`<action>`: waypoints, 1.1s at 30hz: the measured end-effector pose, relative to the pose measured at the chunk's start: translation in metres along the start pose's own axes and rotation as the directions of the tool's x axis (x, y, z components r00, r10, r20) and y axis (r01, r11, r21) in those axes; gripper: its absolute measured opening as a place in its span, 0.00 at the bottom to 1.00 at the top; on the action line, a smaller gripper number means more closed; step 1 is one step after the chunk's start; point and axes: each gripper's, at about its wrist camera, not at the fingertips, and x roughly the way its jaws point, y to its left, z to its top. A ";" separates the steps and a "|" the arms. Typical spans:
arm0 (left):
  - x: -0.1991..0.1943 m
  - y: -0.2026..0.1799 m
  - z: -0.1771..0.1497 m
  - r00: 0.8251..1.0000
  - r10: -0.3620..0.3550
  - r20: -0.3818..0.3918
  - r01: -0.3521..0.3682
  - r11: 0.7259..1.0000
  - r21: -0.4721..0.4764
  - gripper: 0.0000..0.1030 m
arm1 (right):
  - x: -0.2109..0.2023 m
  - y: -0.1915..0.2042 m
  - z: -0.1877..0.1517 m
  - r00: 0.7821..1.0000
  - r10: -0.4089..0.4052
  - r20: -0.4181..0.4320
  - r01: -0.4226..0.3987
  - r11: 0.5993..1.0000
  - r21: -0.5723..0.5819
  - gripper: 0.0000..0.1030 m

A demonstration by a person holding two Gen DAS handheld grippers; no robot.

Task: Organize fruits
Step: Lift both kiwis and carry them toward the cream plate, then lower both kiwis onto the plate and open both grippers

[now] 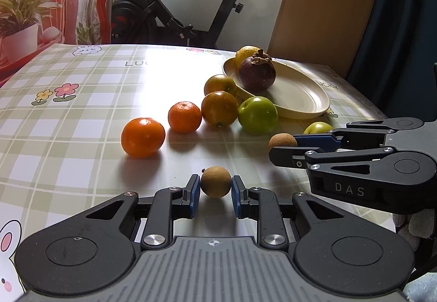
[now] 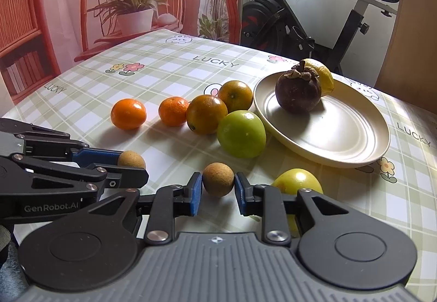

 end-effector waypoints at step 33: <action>0.045 -0.056 0.103 0.999 -0.044 0.029 0.038 0.986 0.165 0.25 | -0.022 -0.108 0.011 0.980 -0.008 0.198 -0.041 0.970 0.241 0.27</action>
